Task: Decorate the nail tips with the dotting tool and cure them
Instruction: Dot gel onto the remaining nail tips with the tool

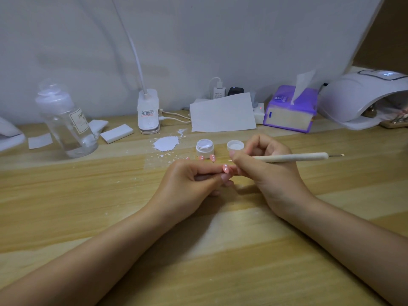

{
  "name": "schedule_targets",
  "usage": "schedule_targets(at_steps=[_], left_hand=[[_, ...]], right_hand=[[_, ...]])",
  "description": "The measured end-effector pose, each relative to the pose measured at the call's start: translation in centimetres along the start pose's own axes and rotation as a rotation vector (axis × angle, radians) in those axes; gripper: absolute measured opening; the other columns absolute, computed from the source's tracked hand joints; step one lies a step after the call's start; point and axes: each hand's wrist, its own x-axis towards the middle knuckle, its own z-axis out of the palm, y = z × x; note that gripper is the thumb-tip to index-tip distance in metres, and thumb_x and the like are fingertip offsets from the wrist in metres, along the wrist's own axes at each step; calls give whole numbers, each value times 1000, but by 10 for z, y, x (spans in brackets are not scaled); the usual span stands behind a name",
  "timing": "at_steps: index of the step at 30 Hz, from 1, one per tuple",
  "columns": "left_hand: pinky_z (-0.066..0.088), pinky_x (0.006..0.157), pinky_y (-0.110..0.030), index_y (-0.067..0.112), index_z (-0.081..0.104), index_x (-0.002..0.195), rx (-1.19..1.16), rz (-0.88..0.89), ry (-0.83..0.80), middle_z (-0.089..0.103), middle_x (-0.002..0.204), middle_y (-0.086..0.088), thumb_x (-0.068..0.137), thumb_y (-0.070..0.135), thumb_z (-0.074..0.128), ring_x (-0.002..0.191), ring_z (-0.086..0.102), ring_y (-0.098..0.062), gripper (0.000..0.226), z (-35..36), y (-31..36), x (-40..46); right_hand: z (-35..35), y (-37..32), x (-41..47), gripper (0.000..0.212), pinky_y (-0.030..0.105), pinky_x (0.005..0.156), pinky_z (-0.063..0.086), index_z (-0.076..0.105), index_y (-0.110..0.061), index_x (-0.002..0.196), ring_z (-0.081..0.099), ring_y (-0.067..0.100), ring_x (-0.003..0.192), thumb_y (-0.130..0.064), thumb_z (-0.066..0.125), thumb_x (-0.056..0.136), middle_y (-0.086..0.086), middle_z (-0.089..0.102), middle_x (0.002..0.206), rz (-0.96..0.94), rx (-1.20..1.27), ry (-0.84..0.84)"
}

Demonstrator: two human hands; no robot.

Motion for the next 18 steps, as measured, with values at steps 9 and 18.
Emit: schedule_targets(at_steps=[9,18], left_hand=[[51,60,-13,18,73,86,8,8,-29,73,83,1,82,5,63,78,67,-1,17,0,-2,0],[51,61,-14,21,73,81,29,26,-38,73,83,1,82,5,63,81,67,-2,19,0,-5,2]], right_hand=[[1,1,0,48,22,48,44,41,-21,43,54,25,50,7,59,77,-2,46,36,3,-6,16],[3,-1,-1,40,18,44,42,35,-15,50,56,17,41,13,53,72,-2,47,34,-8,-34,0]])
